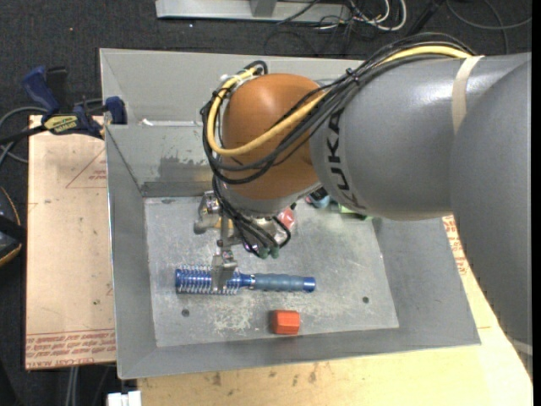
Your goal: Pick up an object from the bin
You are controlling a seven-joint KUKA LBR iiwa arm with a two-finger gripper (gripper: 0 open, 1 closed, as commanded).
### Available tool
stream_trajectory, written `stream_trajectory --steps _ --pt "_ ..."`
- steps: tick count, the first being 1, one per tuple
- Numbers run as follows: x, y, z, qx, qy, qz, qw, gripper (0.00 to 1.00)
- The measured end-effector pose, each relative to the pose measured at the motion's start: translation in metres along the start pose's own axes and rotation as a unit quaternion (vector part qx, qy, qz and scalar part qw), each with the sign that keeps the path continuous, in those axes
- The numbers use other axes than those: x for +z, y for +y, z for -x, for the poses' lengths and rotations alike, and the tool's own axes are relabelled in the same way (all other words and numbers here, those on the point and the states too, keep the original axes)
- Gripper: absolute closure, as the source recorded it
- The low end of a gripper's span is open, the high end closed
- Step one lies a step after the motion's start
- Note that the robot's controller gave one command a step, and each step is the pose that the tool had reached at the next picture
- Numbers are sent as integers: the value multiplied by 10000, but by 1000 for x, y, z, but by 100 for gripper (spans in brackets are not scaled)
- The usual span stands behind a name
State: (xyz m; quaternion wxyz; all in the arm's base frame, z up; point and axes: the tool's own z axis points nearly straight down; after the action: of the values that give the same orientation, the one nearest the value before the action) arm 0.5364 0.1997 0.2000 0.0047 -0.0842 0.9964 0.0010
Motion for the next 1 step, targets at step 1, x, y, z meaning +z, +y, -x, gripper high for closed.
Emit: stream_trajectory --steps 1 --pt "114 17 7 -226 81 -6 9997 0"
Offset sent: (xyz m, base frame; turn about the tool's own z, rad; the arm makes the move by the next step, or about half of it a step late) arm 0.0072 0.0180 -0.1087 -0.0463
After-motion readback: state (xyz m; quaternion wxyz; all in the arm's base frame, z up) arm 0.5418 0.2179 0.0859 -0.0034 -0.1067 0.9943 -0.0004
